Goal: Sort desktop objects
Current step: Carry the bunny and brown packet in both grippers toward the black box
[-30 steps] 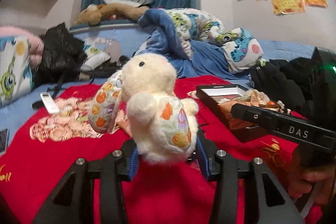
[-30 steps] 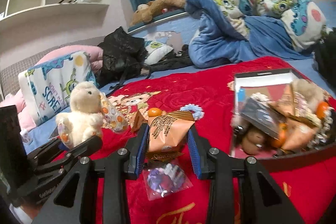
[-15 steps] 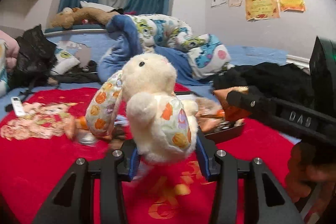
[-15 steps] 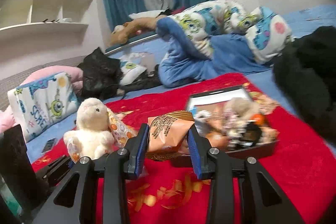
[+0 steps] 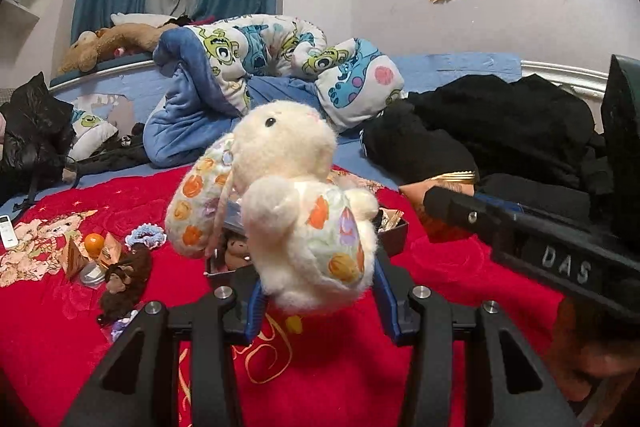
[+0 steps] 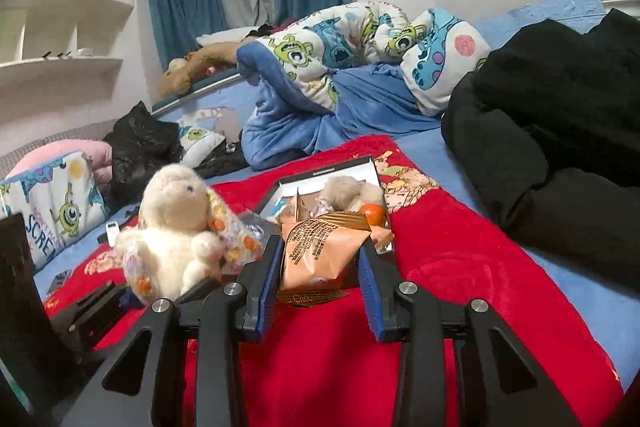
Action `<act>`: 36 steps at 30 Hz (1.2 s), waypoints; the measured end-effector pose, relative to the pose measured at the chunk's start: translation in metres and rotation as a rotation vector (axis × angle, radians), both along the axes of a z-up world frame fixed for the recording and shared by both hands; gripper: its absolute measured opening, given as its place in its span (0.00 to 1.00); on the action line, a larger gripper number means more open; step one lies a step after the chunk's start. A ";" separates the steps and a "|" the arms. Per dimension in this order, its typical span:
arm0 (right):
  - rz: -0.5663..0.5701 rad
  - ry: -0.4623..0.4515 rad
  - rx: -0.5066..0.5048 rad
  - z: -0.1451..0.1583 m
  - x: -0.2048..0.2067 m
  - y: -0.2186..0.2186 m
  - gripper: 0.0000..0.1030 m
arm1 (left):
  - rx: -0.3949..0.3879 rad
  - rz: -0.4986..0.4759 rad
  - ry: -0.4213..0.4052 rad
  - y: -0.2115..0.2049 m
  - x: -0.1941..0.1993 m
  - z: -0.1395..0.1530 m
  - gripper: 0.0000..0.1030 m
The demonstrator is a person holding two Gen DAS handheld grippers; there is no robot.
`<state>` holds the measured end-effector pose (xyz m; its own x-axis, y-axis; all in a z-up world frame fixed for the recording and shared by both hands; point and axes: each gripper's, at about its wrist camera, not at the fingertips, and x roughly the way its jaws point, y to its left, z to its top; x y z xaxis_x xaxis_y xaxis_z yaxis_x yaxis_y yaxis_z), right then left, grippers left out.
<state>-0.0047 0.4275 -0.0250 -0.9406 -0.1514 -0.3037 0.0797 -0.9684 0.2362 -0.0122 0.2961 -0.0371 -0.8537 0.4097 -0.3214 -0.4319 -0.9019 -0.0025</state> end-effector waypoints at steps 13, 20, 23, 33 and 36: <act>0.036 -0.028 0.049 -0.017 -0.006 -0.011 0.34 | 0.017 -0.004 -0.073 -0.011 -0.021 -0.017 0.46; 0.043 -0.031 0.017 -0.020 -0.005 -0.005 0.34 | 0.047 -0.007 -0.103 -0.019 -0.024 -0.022 0.46; 0.045 -0.033 0.014 -0.021 -0.006 -0.005 0.34 | 0.047 -0.008 -0.110 -0.020 -0.026 -0.022 0.46; 0.054 -0.035 0.017 -0.022 -0.007 -0.006 0.34 | 0.047 -0.009 -0.113 -0.021 -0.026 -0.023 0.46; 0.063 -0.037 0.013 -0.022 -0.008 -0.006 0.34 | 0.040 -0.009 -0.119 -0.021 -0.027 -0.023 0.46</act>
